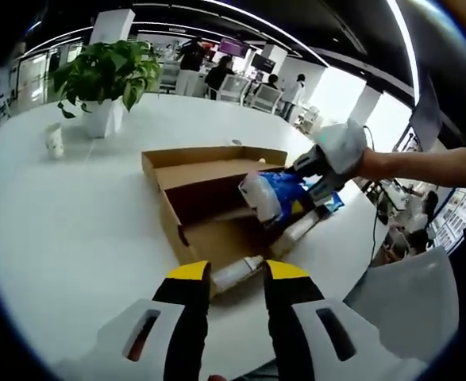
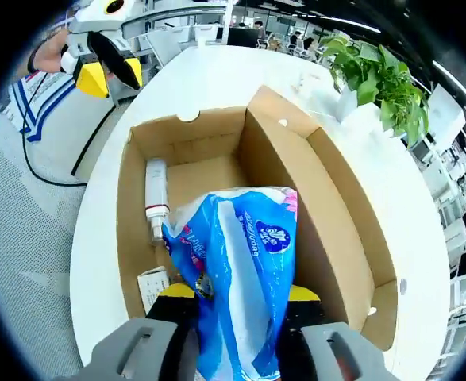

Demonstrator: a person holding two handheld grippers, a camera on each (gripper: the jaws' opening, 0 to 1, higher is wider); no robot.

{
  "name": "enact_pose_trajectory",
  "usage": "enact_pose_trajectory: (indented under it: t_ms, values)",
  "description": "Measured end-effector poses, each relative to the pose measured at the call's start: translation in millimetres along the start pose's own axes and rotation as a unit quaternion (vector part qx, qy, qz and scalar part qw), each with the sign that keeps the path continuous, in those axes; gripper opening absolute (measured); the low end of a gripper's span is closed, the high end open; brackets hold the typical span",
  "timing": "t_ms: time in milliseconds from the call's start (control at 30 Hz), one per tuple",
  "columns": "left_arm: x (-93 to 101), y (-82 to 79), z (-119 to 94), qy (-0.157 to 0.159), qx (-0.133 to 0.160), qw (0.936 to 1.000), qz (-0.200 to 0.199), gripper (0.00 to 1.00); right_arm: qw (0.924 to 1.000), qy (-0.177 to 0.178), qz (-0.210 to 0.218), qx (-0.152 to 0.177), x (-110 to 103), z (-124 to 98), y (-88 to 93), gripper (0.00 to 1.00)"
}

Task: Operate the shoe box by opening the lid, removing the specified soft item, and placing it in the target area until the item is outside and the box remains undamaged.

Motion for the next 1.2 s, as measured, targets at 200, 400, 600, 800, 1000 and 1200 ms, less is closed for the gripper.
enact_pose_trajectory:
  t_ms: [200,400,600,800,1000,1200]
  values:
    - [4.3,-3.2,0.2,0.002,0.001,0.9999,0.016,0.28,0.9997,0.013,0.009,0.016,5.8,-13.4,-3.9,0.33]
    - [7.3,-5.2,1.3,0.004,0.000,0.9997,0.024,0.30,0.9988,0.026,0.022,0.034,4.2,-31.0,-7.5,0.33]
    - [13.4,-9.3,3.4,0.011,-0.001,0.9994,0.034,0.31,0.9973,0.044,0.032,0.049,6.7,-50.8,-8.5,0.33]
    - [21.1,-14.2,6.5,0.018,0.002,0.9991,0.037,0.31,0.9959,0.051,0.056,0.050,7.3,-62.5,3.5,0.33]
    - [31.3,-15.2,14.7,0.027,-0.002,0.9987,0.044,0.31,0.9950,0.059,0.064,0.048,9.8,-74.5,19.6,0.33]
    - [46.2,-16.8,24.0,0.039,-0.006,0.9979,0.052,0.31,0.9945,0.061,0.074,0.042,8.2,-90.9,37.4,0.33]
Point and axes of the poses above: the point that each gripper's makers call its tool centre point, and the gripper's own axes: z roughly forward along the fingers, x roughly to its right, y roughly out of its underside, the point moved 2 cm from there along -z, roughly backward along the fingers, and after that the axes turned 4 degrees about -x, right-handed, at the moved point
